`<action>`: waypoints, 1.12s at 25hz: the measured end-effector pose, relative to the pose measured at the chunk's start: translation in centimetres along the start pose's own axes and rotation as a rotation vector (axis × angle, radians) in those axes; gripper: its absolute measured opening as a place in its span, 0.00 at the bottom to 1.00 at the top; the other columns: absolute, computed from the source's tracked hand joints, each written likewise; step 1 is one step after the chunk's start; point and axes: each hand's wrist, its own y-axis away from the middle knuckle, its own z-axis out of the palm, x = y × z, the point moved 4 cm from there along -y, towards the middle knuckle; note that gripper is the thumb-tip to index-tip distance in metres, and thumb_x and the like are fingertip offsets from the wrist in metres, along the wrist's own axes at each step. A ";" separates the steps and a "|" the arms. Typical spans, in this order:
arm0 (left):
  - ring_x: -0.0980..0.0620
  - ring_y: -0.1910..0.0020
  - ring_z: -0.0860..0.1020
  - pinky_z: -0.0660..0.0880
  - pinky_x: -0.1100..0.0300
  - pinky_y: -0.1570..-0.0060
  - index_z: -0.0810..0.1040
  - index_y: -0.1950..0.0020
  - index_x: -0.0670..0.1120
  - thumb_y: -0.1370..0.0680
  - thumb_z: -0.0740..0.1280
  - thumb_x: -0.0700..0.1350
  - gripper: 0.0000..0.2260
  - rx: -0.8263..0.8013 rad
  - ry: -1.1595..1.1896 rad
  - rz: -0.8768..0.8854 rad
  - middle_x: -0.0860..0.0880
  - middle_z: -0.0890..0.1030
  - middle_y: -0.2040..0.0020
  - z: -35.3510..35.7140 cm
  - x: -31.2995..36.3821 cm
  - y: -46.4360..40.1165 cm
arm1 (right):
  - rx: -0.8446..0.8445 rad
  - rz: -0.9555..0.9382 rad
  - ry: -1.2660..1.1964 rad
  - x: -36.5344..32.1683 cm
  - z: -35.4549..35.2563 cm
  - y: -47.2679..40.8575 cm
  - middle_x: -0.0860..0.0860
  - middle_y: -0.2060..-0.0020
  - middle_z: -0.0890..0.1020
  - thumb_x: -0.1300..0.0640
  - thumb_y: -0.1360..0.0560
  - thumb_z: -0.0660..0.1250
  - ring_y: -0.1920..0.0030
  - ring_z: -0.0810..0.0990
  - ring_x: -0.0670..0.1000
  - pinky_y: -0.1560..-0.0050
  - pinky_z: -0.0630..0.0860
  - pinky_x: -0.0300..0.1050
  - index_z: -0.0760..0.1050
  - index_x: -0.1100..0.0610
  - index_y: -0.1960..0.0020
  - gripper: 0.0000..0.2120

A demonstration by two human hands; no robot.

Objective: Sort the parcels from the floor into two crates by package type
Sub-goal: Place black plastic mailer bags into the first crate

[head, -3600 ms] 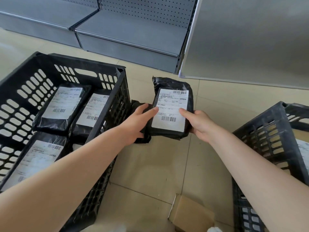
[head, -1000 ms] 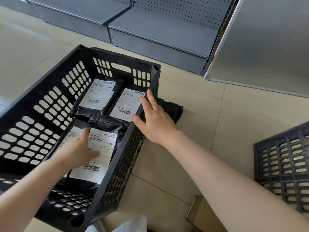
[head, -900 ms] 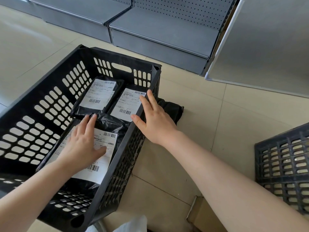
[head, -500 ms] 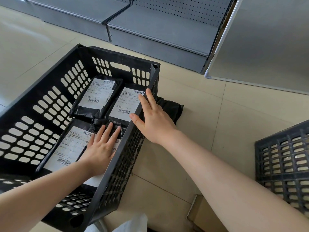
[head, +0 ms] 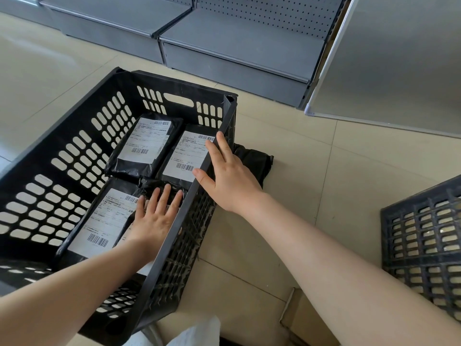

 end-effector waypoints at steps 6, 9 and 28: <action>0.48 0.21 0.34 0.32 0.45 0.25 0.30 0.22 0.55 0.29 0.41 0.73 0.43 0.113 0.170 0.040 0.50 0.33 0.20 0.0 -1.0 -0.1 | -0.055 0.009 -0.131 0.6 -1.5 0.7 0.45 0.18 0.42 0.39 0.18 0.55 0.21 0.53 0.54 0.26 0.62 0.56 0.49 0.48 0.18 0.33; 0.49 0.20 0.48 0.36 0.47 0.24 0.52 0.19 0.52 0.19 0.50 0.65 0.31 0.316 0.312 0.013 0.48 0.56 0.20 -1.6 -1.1 0.2 | -0.029 0.058 -0.262 2.3 -1.7 1.5 0.47 0.18 0.48 0.42 0.17 0.56 0.20 0.51 0.51 0.23 0.56 0.54 0.50 0.49 0.18 0.31; 0.43 0.20 0.46 0.51 0.46 0.23 0.68 0.26 0.46 0.21 0.61 0.52 0.24 0.410 0.012 0.222 0.43 0.59 0.21 -17.4 14.8 -6.8 | -0.061 0.528 -0.291 19.2 -1.1 6.7 0.58 0.21 0.60 0.55 0.18 0.59 0.23 0.61 0.59 0.27 0.61 0.48 0.51 0.58 0.19 0.31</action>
